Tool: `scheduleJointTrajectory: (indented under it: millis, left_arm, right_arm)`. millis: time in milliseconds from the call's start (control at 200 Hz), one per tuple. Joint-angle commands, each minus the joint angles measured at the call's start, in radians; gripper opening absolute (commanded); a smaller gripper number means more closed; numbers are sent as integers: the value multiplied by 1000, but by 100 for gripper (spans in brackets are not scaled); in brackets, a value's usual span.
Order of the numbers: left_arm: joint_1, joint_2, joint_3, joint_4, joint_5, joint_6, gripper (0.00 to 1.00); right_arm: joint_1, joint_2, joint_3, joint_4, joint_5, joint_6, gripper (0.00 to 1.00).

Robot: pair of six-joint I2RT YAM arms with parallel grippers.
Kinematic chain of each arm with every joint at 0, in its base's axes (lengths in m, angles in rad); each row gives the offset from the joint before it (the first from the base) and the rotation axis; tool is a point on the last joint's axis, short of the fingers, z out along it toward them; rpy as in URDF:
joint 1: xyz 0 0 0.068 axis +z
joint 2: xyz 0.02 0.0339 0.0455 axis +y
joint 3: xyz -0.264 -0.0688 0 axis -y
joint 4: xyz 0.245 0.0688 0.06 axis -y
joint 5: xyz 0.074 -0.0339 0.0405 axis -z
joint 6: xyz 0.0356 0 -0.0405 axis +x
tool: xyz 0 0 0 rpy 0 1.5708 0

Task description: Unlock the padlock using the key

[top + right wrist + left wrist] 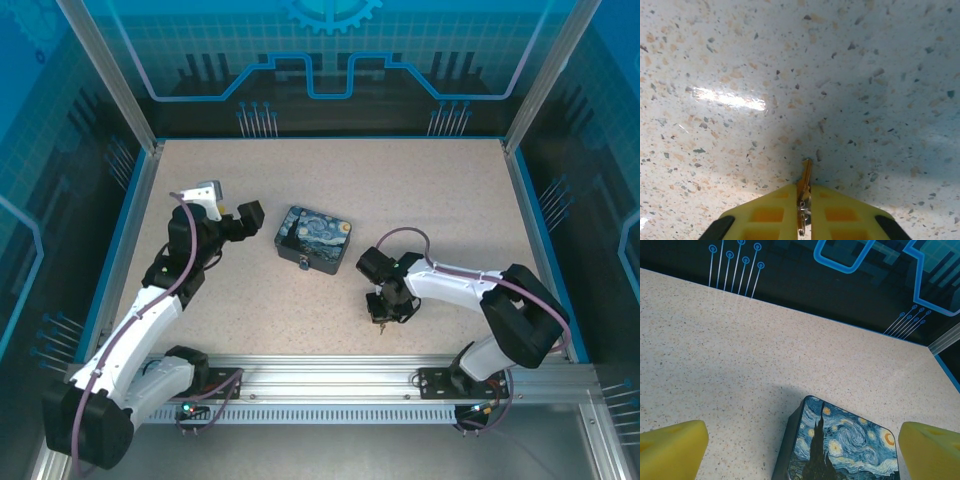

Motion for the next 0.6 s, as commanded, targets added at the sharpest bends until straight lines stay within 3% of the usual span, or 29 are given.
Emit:
scheduleJointTrajectory:
  millis: [0, 140, 595]
  left_arm:
    - [9, -13, 17, -23, -13, 29, 99]
    - [9, -13, 23, -27, -8, 31, 99]
    - [9, -20, 40, -42, 61, 46, 99]
  right_arm:
    - [17, 0, -15, 24, -17, -7, 8]
    - [11, -36, -13, 33, -21, -26, 0]
    - [-49, -134, -40, 86, -81, -46, 0]
